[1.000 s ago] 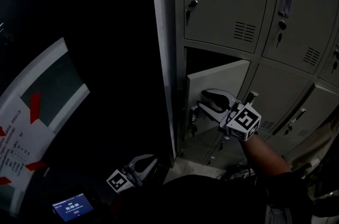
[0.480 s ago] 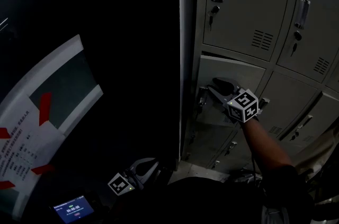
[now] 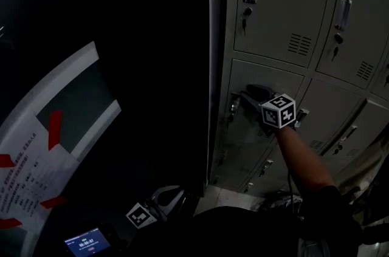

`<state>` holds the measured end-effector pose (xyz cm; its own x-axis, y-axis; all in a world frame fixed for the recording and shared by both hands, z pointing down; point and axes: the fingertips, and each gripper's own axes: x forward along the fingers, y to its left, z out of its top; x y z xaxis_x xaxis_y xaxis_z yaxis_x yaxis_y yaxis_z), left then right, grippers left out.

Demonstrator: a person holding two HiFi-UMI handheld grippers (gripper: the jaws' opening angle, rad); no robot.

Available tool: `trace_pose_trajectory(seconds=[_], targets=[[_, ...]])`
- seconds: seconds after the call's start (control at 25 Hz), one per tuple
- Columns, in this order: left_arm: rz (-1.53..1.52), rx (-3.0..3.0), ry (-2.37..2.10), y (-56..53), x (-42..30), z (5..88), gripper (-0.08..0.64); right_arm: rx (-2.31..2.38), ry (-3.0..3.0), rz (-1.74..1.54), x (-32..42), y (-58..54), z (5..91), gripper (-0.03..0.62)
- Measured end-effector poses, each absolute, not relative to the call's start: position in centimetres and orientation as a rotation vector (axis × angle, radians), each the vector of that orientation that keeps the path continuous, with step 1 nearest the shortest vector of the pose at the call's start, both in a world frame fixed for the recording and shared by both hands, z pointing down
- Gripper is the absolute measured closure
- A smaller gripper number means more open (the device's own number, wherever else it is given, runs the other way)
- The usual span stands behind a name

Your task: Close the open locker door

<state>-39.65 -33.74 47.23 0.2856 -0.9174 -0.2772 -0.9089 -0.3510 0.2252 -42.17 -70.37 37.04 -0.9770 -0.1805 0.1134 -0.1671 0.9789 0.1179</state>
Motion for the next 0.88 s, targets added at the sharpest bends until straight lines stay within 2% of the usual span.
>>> trace_pose_trajectory(seconds=[0.04, 0.24, 0.52, 0.88], targets=[[-0.571, 2.501, -1.758, -33.7, -39.6, 47.4, 0.557, 0.262, -3.006, -0.157, -41.7, -70.0, 37.0, 0.419], [-0.564, 2.535, -1.662, -34.6, -38.1, 48.1, 0.557, 0.066, -3.051, -0.126, -37.7, -63.8, 37.1, 0.419], [-0.535, 2.643, -1.525, -34.6, -31.8, 47.3, 0.557, -0.084, -3.089, -0.056, -25.3, -53.5, 40.4, 0.419], [-0.491, 2.72, -1.282, -31.3, -14.5, 47.7, 0.557, -0.123, -3.156, 0.065, -5.3, -43.0, 42.9, 0.45]])
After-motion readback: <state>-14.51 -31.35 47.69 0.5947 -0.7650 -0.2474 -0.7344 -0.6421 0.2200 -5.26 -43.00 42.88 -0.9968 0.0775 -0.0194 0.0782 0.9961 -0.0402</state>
